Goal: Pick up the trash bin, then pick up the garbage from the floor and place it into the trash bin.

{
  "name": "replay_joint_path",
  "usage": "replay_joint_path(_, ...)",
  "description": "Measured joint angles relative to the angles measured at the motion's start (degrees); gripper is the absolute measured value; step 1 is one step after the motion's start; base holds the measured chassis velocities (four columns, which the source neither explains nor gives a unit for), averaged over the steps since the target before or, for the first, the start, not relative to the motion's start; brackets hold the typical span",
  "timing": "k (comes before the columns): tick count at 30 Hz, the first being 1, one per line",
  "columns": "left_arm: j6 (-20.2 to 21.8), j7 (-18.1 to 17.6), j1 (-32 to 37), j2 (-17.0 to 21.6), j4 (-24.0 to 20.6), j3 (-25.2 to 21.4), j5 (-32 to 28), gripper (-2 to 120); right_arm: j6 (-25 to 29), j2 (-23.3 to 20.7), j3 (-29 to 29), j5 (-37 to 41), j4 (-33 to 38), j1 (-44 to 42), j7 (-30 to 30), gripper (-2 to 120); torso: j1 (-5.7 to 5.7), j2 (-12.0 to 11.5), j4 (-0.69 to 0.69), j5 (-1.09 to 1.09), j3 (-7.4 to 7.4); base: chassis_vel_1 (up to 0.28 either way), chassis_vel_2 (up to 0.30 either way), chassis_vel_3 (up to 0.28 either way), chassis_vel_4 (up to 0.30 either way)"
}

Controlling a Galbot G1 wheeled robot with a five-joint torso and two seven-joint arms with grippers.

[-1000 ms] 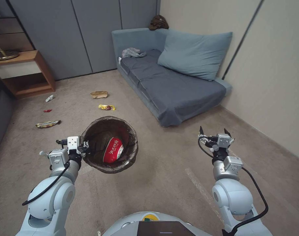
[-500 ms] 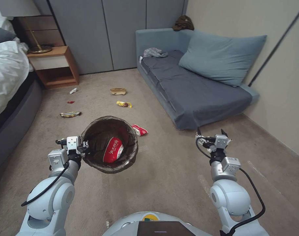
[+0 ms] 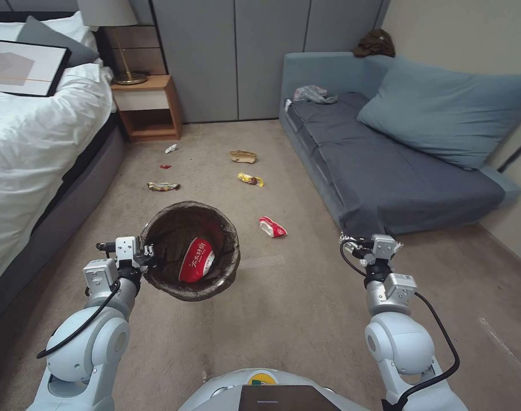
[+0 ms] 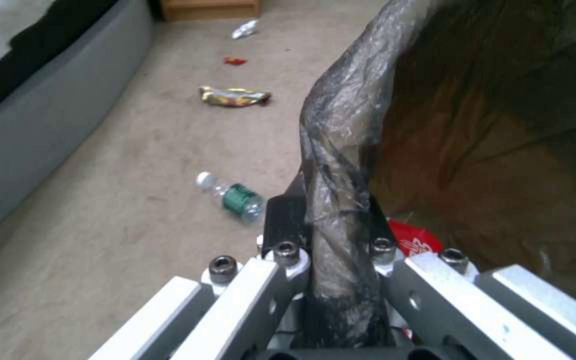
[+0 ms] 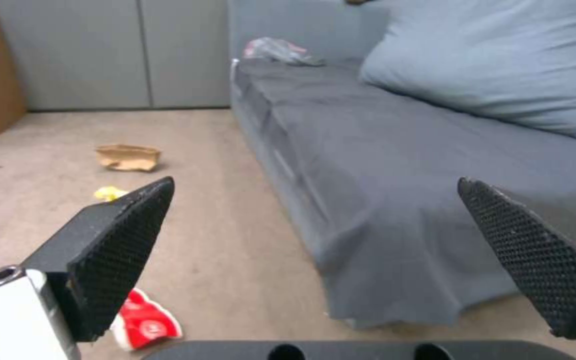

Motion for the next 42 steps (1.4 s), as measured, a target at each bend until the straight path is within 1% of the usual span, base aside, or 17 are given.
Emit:
replay_joint_path(2, 0.00, 0.07, 0.01, -0.01, 0.06, 0.00, 0.01, 0, 0.07, -0.02, -0.01, 0.00, -0.14, 0.12, 0.03, 100, 0.00, 0.00, 0.00, 0.00, 0.00, 0.077, 0.083, 0.058, 0.081)
replay_joint_path(6, -0.67, -0.38, -0.05, -0.21, 0.40, 0.03, 0.28, 0, 2.48, -0.01, 0.15, 0.80, -0.67, 0.38, -0.19, 100, 0.00, 0.00, 0.04, 0.00, 0.00, 0.106, 0.074, 0.063, 0.066)
replay_joint_path(9, -0.80, -0.34, -0.03, -0.20, 0.49, 0.00, 0.64, 0, 3.12, -0.08, 0.37, 1.37, -0.70, 0.37, -0.89, 100, 0.00, 0.00, 0.03, 0.00, 0.00, 0.024, 0.010, 0.012, 0.020)
replay_joint_path(10, -0.87, -0.20, 0.01, -0.18, 0.49, 0.01, 0.89, 0, 3.86, -0.18, 0.50, 2.62, -0.92, 0.37, -1.92, 100, 0.00, 0.00, -0.01, 0.00, 0.00, 0.000, 0.000, 0.000, 0.000)
replay_joint_path(12, -0.90, -0.07, 0.07, -0.34, 0.48, 0.10, 1.16, 0, 5.34, -0.19, 0.85, 2.82, -1.68, 0.48, -2.95, 100, 0.00, 0.00, -0.02, 0.00, 0.00, 0.000, 0.000, 0.000, 0.000)
replay_joint_path(16, -0.91, 0.12, 0.39, -0.51, 0.17, 0.42, 1.41, 0, 7.20, -0.20, 1.15, 2.01, -2.57, 0.45, -3.99, 100, 0.00, 0.00, 0.00, 0.00, 0.00, 0.000, 0.000, 0.000, 0.000)
replay_joint_path(23, -0.91, 0.01, 0.42, -0.54, 0.05, 0.61, 1.47, 0, 7.62, -0.39, 1.16, 1.52, -2.74, 0.11, -4.10, 100, 0.00, 0.00, 0.00, 0.00, 0.00, -0.014, 0.015, 0.021, -0.015)
replay_joint_path(27, -0.78, -0.16, 0.43, -0.50, -0.25, 0.69, 1.49, 0, 7.65, -0.46, 1.14, 1.25, -2.77, 0.09, -4.10, 100, 0.00, 0.00, 0.01, 0.00, 0.00, -0.119, 0.137, 0.134, -0.116)
replay_joint_path(30, 0.12, -0.58, 0.53, -0.25, -1.16, 0.56, 1.00, 0, 7.64, -0.50, 1.04, 1.21, -2.77, 0.09, -4.09, 100, 0.00, 0.00, 0.02, 0.01, 0.00, -0.168, 0.181, 0.180, -0.199)
replay_joint_path(32, 0.41, -0.74, 0.55, 0.02, -1.70, 0.44, 0.36, 0, 7.60, -0.52, 0.98, 1.19, -2.77, 0.03, -4.13, 100, 0.00, 0.00, 0.00, -0.01, 0.01, -0.216, 0.215, 0.214, -0.236)
replay_joint_path(35, 0.49, -0.87, 0.52, 0.23, -2.15, 0.35, 0.05, 0, 7.58, -0.53, 0.89, 0.98, -2.81, -0.02, -4.19, 100, 0.00, 0.00, 0.00, 0.00, 0.00, -0.251, 0.220, 0.235, -0.250)
replay_joint_path(37, 0.52, -0.90, 0.52, 0.27, -2.33, 0.37, 0.02, 0, 7.59, -0.50, 0.73, 0.91, -2.86, -0.08, -4.20, 100, 0.00, 0.00, 0.03, 0.01, 0.01, -0.265, 0.269, 0.271, -0.252)
replay_joint_path(40, 0.53, -0.92, 0.53, 0.26, -2.33, 0.46, 0.07, 0, 7.61, -0.49, 0.72, 0.78, -2.86, -0.18, -4.20, 100, 0.00, 0.00, 0.00, -0.02, 0.00, -0.291, 0.291, 0.290, -0.278)
replay_joint_path(42, 0.54, -0.92, 0.55, 0.22, -2.34, 0.51, 0.10, 0, 7.61, -0.49, 0.71, 0.74, -2.87, -0.28, -4.20, 100, 0.00, 0.00, 0.00, 0.00, 0.01, -0.332, 0.313, 0.348, -0.329)
